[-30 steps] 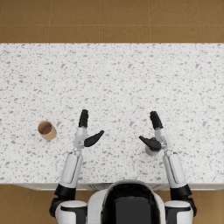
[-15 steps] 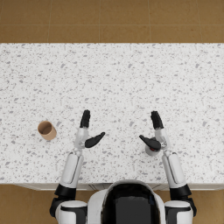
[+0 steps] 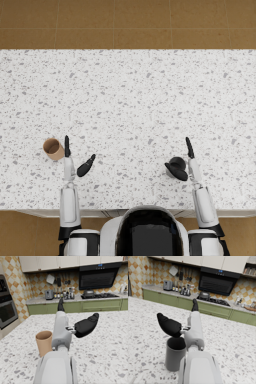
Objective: Pick up two cups and pour the berry on the right into the cup on the left
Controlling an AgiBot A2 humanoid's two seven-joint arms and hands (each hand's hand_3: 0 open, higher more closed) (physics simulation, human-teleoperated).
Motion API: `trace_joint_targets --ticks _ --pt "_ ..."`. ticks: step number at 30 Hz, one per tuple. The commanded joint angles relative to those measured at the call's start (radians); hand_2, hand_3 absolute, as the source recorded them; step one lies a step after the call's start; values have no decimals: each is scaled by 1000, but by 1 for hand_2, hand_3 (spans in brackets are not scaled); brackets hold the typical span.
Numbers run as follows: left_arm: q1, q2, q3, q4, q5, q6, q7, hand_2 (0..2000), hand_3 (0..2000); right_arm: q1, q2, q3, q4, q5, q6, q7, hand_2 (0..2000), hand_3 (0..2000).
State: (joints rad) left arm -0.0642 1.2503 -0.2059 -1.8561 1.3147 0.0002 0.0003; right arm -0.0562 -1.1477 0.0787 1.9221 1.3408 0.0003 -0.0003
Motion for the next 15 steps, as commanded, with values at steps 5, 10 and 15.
trace_joint_targets --ticks 5,10,15 --pt "-45 36 -215 44 12 0 0 0 0 -104 13 -81 -23 17 0 0 0 0" --pt "-51 47 -237 125 14 0 0 0 0 -109 3 -56 -52 20 0 0 0 0" --pt "-29 43 -230 217 15 0 0 0 0 -114 -7 -55 -99 21 0 0 0 0"
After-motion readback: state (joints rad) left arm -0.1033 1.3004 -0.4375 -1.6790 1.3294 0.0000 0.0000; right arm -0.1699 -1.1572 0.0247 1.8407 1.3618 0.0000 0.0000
